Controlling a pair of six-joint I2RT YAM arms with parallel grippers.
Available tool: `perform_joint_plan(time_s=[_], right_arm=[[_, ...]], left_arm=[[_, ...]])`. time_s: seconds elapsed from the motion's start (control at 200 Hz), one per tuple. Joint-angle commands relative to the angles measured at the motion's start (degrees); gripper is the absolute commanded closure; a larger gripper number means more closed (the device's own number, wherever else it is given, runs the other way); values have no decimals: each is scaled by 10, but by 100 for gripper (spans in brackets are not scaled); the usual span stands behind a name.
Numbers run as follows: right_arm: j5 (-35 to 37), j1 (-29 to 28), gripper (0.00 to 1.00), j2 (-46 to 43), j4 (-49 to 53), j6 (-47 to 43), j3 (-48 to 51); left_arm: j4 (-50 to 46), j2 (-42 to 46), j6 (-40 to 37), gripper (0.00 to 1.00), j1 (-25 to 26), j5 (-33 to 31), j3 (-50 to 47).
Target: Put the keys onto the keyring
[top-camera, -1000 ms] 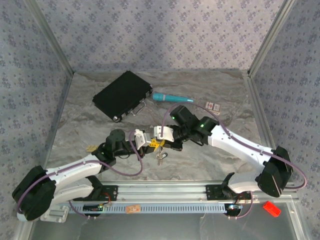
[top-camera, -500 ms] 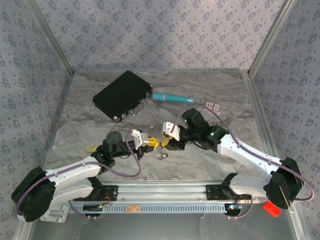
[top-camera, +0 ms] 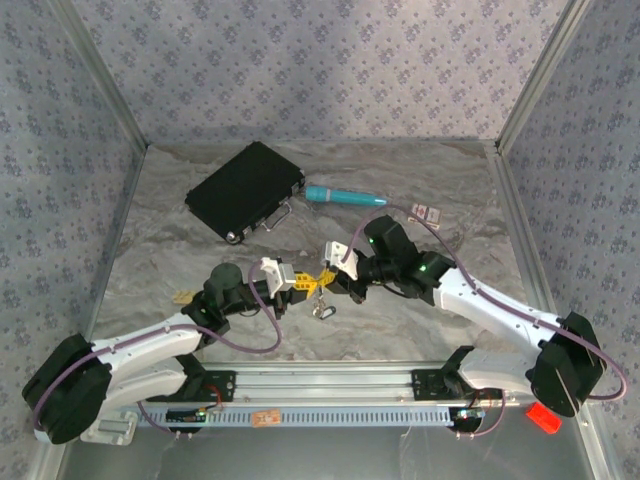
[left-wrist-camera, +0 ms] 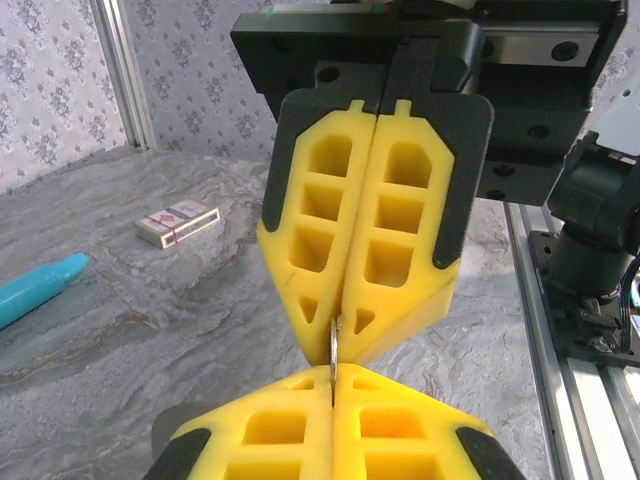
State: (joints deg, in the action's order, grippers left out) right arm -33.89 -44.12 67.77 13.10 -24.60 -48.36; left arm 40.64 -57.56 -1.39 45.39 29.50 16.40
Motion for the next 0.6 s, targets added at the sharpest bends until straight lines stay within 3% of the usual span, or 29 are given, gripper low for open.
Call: perform_joint_plan(time_s=[0.0, 0.035, 0.29, 0.595], right_arm=[[2, -4, 100, 6, 30, -19, -28], [17, -8, 100, 8, 53, -34, -38], [114, -41, 100, 47, 206, -130, -118], [120, -61, 100, 69, 211, -151, -152]], left_arm=[[-13, 21, -6, 80, 3, -22, 16], [-41, 24, -14, 75, 3, -33, 23], [-131, 31, -66, 76, 2, -26, 49], [-129, 20, -68, 81, 3, -3, 57]])
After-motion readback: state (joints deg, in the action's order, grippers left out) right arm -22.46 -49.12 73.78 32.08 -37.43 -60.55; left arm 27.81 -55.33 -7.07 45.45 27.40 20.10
